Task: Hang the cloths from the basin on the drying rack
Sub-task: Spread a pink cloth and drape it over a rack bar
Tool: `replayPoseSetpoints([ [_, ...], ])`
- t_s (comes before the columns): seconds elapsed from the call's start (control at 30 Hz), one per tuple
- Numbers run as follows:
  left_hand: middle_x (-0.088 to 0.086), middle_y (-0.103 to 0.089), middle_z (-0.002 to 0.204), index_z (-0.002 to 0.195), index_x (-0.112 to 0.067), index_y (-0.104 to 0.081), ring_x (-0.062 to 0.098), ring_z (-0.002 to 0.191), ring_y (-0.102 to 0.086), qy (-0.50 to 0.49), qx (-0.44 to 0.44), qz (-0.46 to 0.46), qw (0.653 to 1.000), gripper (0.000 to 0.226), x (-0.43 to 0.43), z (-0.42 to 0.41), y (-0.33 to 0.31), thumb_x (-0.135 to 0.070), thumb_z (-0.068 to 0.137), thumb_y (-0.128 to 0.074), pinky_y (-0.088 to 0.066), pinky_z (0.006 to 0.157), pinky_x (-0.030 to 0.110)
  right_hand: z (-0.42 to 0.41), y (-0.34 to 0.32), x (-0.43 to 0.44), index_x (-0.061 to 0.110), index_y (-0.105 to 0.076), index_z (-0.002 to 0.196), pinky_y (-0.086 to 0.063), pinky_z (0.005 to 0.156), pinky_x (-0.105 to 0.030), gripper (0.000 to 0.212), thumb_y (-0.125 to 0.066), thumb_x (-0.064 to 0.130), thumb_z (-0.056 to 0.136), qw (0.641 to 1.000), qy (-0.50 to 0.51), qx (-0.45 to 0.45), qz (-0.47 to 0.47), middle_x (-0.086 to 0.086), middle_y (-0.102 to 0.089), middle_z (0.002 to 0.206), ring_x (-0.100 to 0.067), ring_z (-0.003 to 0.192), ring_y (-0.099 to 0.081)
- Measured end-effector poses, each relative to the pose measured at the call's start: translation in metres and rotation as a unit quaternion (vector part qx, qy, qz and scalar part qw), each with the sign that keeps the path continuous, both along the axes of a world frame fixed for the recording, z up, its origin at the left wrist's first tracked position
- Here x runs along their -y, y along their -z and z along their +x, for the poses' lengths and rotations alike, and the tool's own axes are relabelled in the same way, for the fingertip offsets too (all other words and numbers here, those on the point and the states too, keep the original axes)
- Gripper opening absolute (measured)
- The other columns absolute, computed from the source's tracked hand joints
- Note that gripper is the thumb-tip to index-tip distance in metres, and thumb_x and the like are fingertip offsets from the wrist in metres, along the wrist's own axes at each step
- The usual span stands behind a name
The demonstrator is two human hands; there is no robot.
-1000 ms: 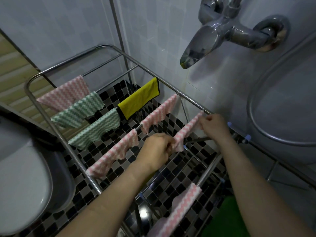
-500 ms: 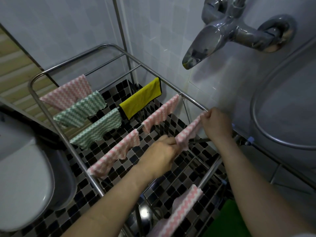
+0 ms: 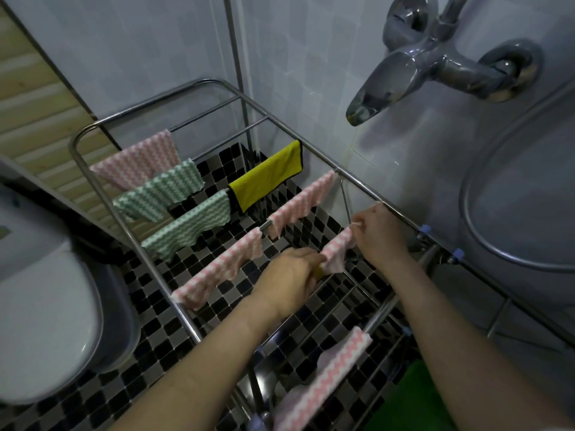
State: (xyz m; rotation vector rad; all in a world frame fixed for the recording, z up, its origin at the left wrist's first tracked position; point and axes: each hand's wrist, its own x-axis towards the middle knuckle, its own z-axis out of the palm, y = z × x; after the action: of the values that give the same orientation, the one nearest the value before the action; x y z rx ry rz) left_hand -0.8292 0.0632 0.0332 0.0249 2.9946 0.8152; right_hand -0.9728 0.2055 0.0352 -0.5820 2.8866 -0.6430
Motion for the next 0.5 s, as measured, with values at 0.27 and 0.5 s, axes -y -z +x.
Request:
replayPoseSetpoints([
  [0.27, -0.003, -0.066, 0.107, 0.113, -0.023, -0.067, 0.014, 0.101, -0.058, -0.071, 0.009, 0.011, 0.997, 0.024, 0.026, 0.062, -0.009, -0.019, 0.094, -0.053, -0.047, 0.086, 0.03, 0.035, -0.026, 0.016, 0.01, -0.06, 0.125, -0.04, 0.075, -0.022, 0.033, -0.055, 0.015, 0.093, 0.999, -0.029, 0.011, -0.019, -0.013, -0.059, 0.122, -0.02, 0.095, -0.057],
  [0.5, -0.006, -0.067, 0.109, 0.113, -0.024, -0.067, 0.009, 0.101, -0.06, -0.153, 0.012, 0.048, 0.987, 0.024, 0.042, 0.145, -0.009, -0.017, 0.094, -0.054, -0.048, 0.092, 0.027, 0.115, -0.047, 0.037, 0.015, -0.069, 0.108, -0.056, 0.081, -0.035, 0.019, -0.058, 0.016, 0.092, 0.987, -0.084, 0.091, -0.099, 0.0, -0.07, 0.094, -0.013, 0.087, -0.064],
])
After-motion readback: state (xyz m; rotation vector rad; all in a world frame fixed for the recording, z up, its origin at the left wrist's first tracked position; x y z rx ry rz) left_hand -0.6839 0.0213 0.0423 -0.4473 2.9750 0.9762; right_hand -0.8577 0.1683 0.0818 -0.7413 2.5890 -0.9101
